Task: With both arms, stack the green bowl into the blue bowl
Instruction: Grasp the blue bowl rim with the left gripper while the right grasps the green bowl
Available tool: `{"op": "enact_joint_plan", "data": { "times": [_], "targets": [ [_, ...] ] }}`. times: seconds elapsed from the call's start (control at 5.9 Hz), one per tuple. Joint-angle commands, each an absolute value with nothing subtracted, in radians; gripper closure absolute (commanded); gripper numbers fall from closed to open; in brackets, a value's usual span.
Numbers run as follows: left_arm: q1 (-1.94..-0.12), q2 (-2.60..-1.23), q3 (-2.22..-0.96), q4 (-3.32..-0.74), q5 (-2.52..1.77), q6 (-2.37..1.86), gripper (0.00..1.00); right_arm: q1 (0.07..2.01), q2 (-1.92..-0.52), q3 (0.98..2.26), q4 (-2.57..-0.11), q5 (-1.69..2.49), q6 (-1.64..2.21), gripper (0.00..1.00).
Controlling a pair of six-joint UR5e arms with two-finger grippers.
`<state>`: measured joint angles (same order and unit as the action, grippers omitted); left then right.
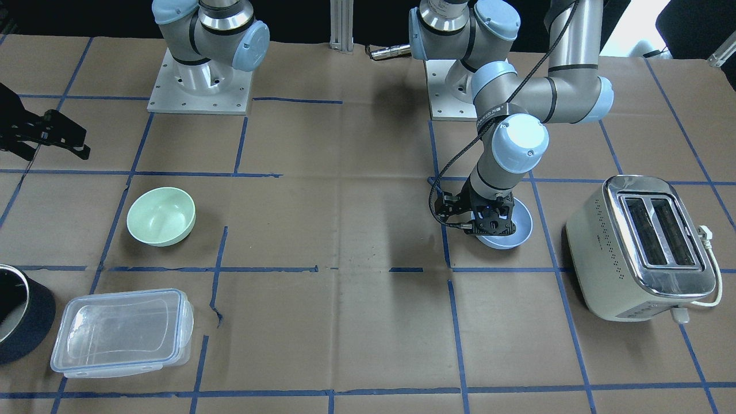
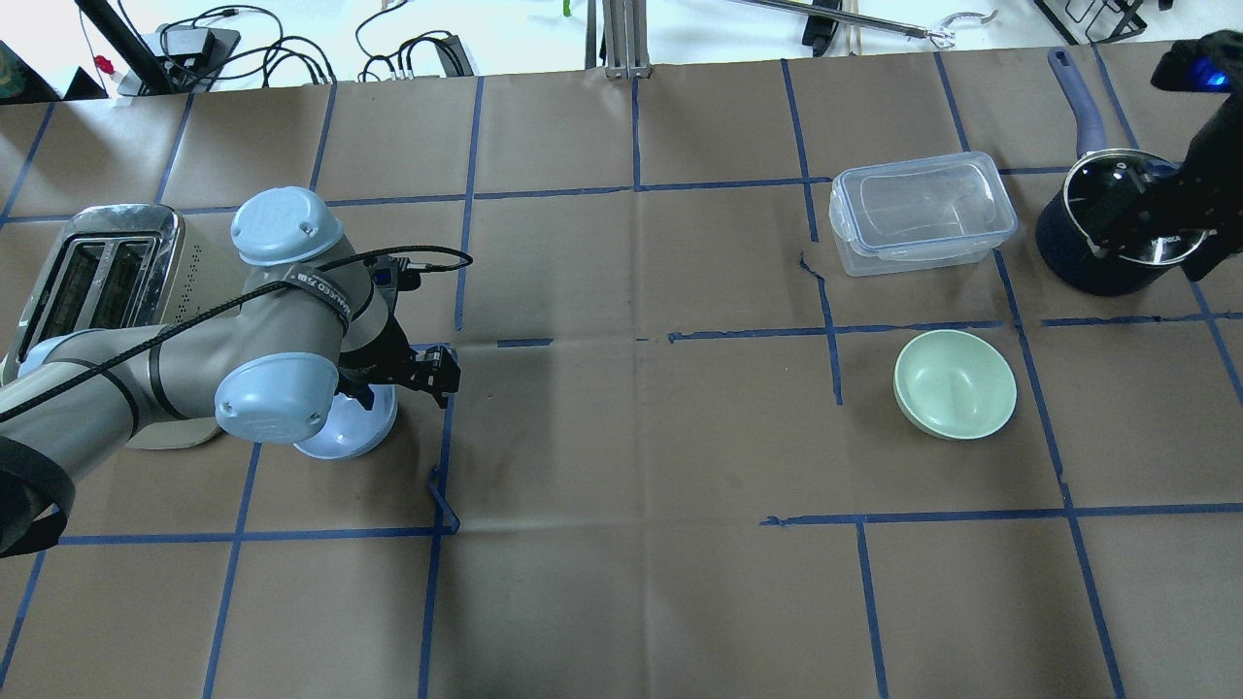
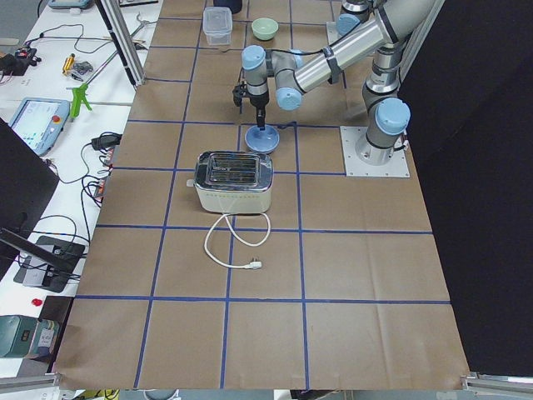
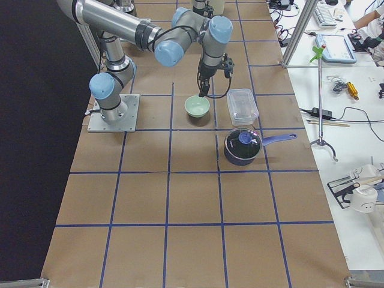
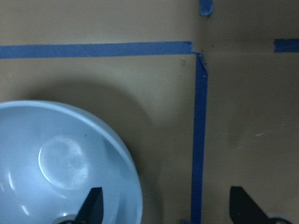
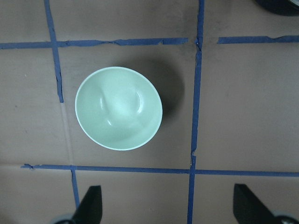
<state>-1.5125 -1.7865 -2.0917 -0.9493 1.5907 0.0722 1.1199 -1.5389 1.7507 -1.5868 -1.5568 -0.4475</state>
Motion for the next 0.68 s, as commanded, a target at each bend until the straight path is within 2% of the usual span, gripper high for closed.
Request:
{"op": "enact_joint_plan", "data": {
  "times": [0.0, 0.17, 0.34, 0.51],
  "targets": [
    [-1.513, -1.789, -2.085, -0.956, 1.611, 0.054, 0.84, 1.112, -1.528, 1.964, -1.847, -1.557, -0.509, 0.0],
    [-1.513, -1.79, -2.085, -0.956, 1.609, 0.043, 1.0, 1.112, -1.507, 2.08, -1.994, -1.562, -0.5, 0.0],
    [-1.513, -1.786, -2.083, -0.951, 1.609, 0.043, 1.0, 1.112, -1.461, 2.161, -2.129, -1.562, -0.5, 0.0],
    [-1.514, -1.778, -2.082, -0.956, 1.611, 0.043, 1.0, 1.112, -1.41, 2.178, -2.179, -1.563, -0.502, 0.0]
  ]
}}
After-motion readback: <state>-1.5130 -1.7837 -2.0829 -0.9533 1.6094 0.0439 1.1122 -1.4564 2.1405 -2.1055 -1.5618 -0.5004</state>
